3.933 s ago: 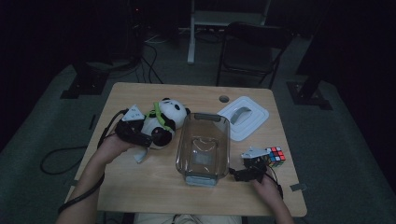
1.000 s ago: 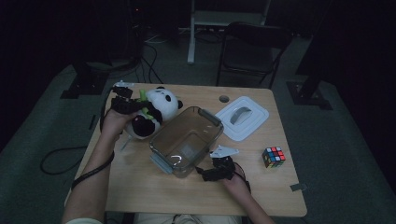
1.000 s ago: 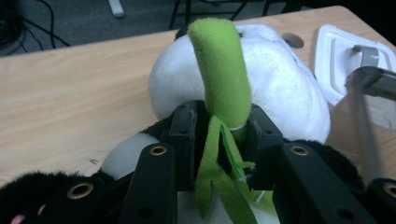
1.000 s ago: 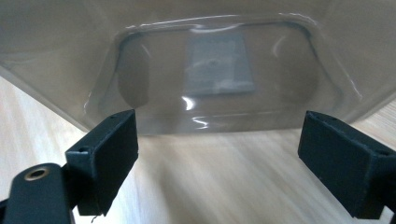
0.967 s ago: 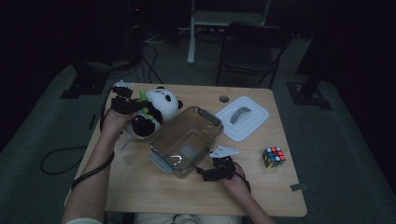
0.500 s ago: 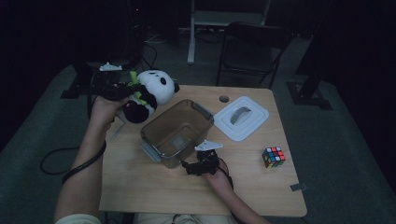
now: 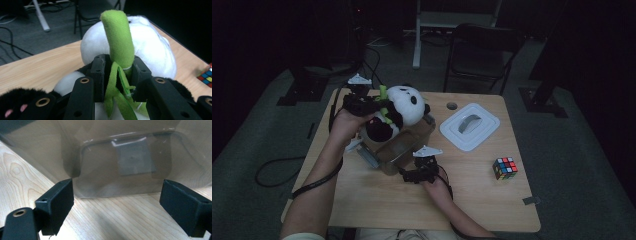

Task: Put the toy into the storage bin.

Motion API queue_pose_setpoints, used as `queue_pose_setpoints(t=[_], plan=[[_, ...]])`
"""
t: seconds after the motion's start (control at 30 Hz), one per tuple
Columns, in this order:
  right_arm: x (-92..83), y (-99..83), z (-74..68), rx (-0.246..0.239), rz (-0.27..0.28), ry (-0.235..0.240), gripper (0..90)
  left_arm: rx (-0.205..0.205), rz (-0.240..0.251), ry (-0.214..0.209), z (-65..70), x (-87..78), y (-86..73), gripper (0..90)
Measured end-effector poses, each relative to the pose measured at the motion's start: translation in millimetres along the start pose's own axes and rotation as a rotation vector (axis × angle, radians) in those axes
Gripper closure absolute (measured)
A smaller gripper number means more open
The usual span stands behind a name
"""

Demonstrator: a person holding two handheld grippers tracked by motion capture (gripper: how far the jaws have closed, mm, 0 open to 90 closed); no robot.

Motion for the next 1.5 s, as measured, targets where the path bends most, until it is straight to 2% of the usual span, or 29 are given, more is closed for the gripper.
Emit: queue_pose_setpoints(t=[0.07, 0.37, 0.5, 0.77, 1.0, 1.27, 1.5], plan=[[-0.4, -0.8, 1.0, 0.001, 0.000, 0.006, 11.7, 0.016, -0.023, -0.019, 8.9, 9.2, -4.8, 70.1], [-3.4, -4.8, 6.6, 0.026, 0.001, 0.016, 11.7, 0.040, -0.086, -0.038, 19.3, 27.2, -19.6, 69.9], [-3.7, -6.5, 7.7, 0.025, -0.005, 0.022, 11.7, 0.044, -0.100, -0.036, 18.4, 29.3, -26.2, 69.7], [-4.3, -8.4, 10.2, 0.034, -0.009, 0.029, 11.7, 0.093, -0.161, -0.038, 17.5, 33.7, -37.6, 69.5], [-5.1, -9.4, 12.1, 0.035, -0.017, 0.036, 11.8, 0.078, -0.193, -0.056, 10.5, 40.4, -50.6, 69.7], [-7.6, -8.0, 14.7, 0.043, -0.009, 0.038, 11.8, 0.107, -0.257, -0.059, 7.7, 50.5, -60.4, 69.8], [-8.7, -7.8, 16.7, 0.045, -0.010, 0.037, 11.8, 0.088, -0.289, -0.087, 2.8, 61.6, -68.2, 68.4]])
Point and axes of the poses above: each handheld gripper's, and its own axes: x roughly forward along the jaws, y roughly out of its top, z roughly to its right, the point moved 3 cm from there along x, roughly forward along the jaws, and after that the axes turned 4 degrees about -x, right-handed, at the moved point
